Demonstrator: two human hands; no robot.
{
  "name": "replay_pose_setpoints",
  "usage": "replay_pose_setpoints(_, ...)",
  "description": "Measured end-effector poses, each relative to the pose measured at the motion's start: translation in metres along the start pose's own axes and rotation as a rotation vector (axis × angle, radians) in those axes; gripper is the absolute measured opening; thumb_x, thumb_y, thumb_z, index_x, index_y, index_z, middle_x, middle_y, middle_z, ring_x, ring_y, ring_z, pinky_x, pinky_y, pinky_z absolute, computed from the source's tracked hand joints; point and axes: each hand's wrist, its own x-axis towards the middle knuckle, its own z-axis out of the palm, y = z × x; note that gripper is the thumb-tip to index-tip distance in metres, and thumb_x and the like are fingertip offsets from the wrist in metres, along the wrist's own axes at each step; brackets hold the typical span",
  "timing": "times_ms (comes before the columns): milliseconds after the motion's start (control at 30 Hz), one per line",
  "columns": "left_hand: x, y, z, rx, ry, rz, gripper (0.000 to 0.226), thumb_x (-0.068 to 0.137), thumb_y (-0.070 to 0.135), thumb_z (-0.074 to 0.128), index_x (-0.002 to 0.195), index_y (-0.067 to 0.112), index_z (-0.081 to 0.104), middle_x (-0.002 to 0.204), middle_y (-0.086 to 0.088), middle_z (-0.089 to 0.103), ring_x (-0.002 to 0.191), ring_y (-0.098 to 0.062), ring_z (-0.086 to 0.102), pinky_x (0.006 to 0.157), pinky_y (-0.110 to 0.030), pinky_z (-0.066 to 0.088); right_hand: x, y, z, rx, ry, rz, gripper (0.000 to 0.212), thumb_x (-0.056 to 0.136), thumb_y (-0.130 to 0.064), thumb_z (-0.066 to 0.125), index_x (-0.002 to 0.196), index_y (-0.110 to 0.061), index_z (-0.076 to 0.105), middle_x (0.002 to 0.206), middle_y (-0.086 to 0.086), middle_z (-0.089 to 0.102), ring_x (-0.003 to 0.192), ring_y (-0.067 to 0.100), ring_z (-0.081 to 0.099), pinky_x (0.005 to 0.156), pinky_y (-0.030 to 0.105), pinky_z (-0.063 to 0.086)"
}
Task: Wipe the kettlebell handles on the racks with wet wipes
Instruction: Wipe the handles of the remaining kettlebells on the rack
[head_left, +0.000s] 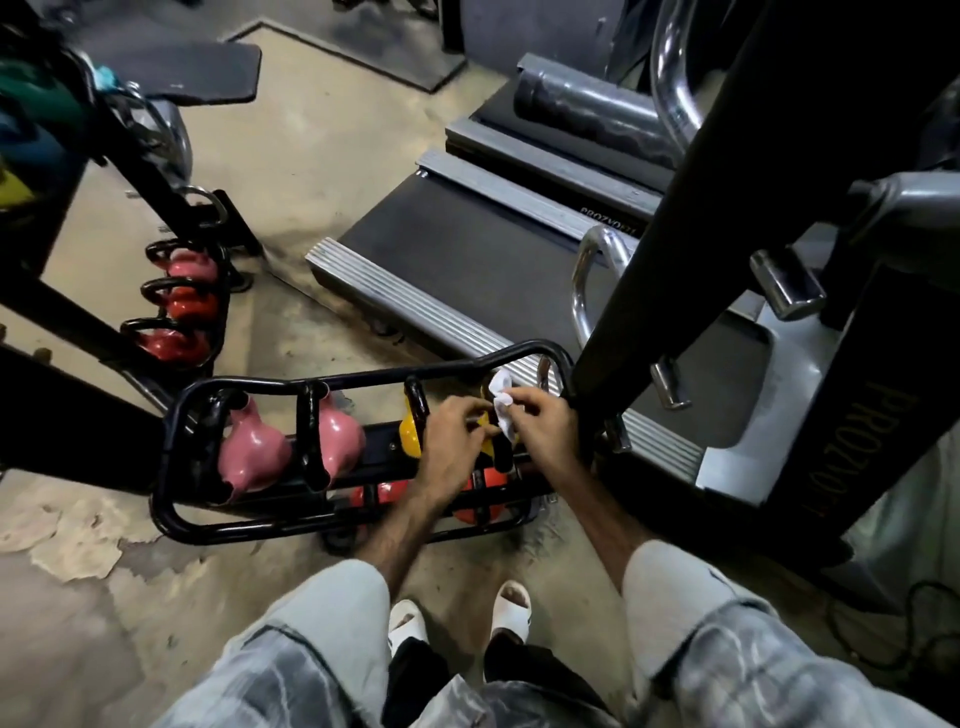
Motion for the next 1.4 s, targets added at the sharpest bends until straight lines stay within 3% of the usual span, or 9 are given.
replay_pose_setpoints(133, -0.016, 0.002, 0.009, -0.156, 0.018, -0.151, 0.041, 0.071, 0.012, 0.08, 0.109, 0.017, 0.067, 0.098, 0.004, 0.072, 0.079, -0.004, 0.067, 0.078, -0.014, 0.052, 0.023, -0.023, 0.005, -0.192, -0.059, -0.152, 0.015, 0.085, -0.023, 0.069, 0.097, -0.02, 0.077, 0.082, -0.006, 0.069, 0.075, 0.005, 0.061, 0.067, 0.003, 0.037)
replay_pose_setpoints(267, -0.018, 0.009, 0.011, -0.16, 0.066, -0.199, 0.039, 0.069, 0.011, 0.079, 0.106, 0.017, 0.069, 0.094, 0.008, 0.071, 0.085, -0.001, 0.064, 0.081, -0.014, 0.049, 0.02, -0.021, 0.0, -0.261, -0.099, -0.245, 0.012, 0.085, -0.015, 0.07, 0.093, -0.01, 0.077, 0.094, 0.008, 0.072, 0.087, 0.014, 0.065, 0.071, 0.005, 0.036)
replay_pose_setpoints(433, -0.02, 0.008, 0.011, -0.17, 0.07, -0.215, 0.03, 0.069, 0.015, 0.08, 0.096, 0.019, 0.068, 0.09, 0.006, 0.071, 0.083, -0.006, 0.066, 0.078, -0.023, 0.054, -0.001, -0.01, -0.012, -0.33, -0.112, -0.281, 0.014, 0.086, -0.024, 0.07, 0.095, -0.016, 0.078, 0.092, 0.007, 0.073, 0.087, 0.019, 0.066, 0.078, 0.029, 0.047)
replay_pose_setpoints(800, -0.012, 0.021, 0.012, -0.188, 0.131, -0.328, 0.023, 0.071, 0.014, 0.075, 0.093, 0.018, 0.069, 0.086, 0.004, 0.071, 0.081, -0.008, 0.064, 0.077, -0.022, 0.05, 0.043, -0.042, 0.004, -0.571, -0.264, -0.281, 0.02, 0.09, -0.021, 0.065, 0.105, -0.013, 0.076, 0.107, 0.013, 0.072, 0.103, 0.027, 0.064, 0.08, 0.022, 0.036)
replay_pose_setpoints(933, -0.009, 0.013, 0.018, -0.248, 0.161, -0.386, 0.02, 0.067, 0.022, 0.077, 0.081, 0.027, 0.064, 0.082, 0.002, 0.073, 0.081, -0.015, 0.069, 0.078, -0.035, 0.057, 0.03, -0.035, -0.006, -0.532, -0.332, -0.357, 0.03, 0.08, -0.036, 0.064, 0.091, -0.013, 0.079, 0.091, 0.011, 0.075, 0.089, 0.024, 0.067, 0.066, 0.012, 0.032)
replay_pose_setpoints(1100, -0.006, 0.004, 0.023, -0.339, 0.142, -0.505, 0.027, 0.064, 0.036, 0.081, 0.083, 0.023, 0.066, 0.081, 0.002, 0.074, 0.08, -0.013, 0.07, 0.075, -0.04, 0.059, 0.025, -0.041, -0.01, -0.55, -0.342, -0.313, 0.01, 0.082, -0.019, 0.073, 0.087, -0.013, 0.079, 0.077, 0.002, 0.073, 0.076, 0.015, 0.064, 0.062, 0.002, 0.034)
replay_pose_setpoints(1167, -0.007, 0.006, 0.025, -0.334, 0.137, -0.546, 0.029, 0.066, 0.041, 0.081, 0.084, 0.022, 0.068, 0.083, 0.001, 0.074, 0.086, -0.015, 0.068, 0.081, -0.036, 0.057, 0.035, -0.051, 0.001, -0.625, -0.344, -0.323, 0.008, 0.081, -0.017, 0.072, 0.084, -0.017, 0.079, 0.077, -0.004, 0.069, 0.076, 0.011, 0.061, 0.062, 0.004, 0.035)
replay_pose_setpoints(1233, -0.01, 0.01, 0.025, -0.324, 0.127, -0.559, 0.033, 0.07, 0.042, 0.08, 0.09, 0.018, 0.069, 0.088, -0.002, 0.073, 0.089, -0.018, 0.066, 0.083, -0.034, 0.056, 0.047, -0.061, 0.015, -0.747, -0.37, -0.296, 0.013, 0.08, -0.016, 0.069, 0.083, -0.024, 0.078, 0.083, -0.004, 0.072, 0.083, 0.017, 0.067, 0.068, 0.018, 0.045)
replay_pose_setpoints(1400, -0.013, 0.008, 0.025, -0.338, 0.116, -0.512, 0.036, 0.068, 0.049, 0.077, 0.081, 0.015, 0.075, 0.073, 0.0, 0.073, 0.078, -0.016, 0.069, 0.072, -0.029, 0.055, 0.065, -0.093, 0.037, -1.32, -0.753, -0.561, 0.022, 0.084, -0.013, 0.059, 0.1, -0.014, 0.074, 0.1, 0.011, 0.067, 0.096, 0.032, 0.065, 0.08, 0.038, 0.055)
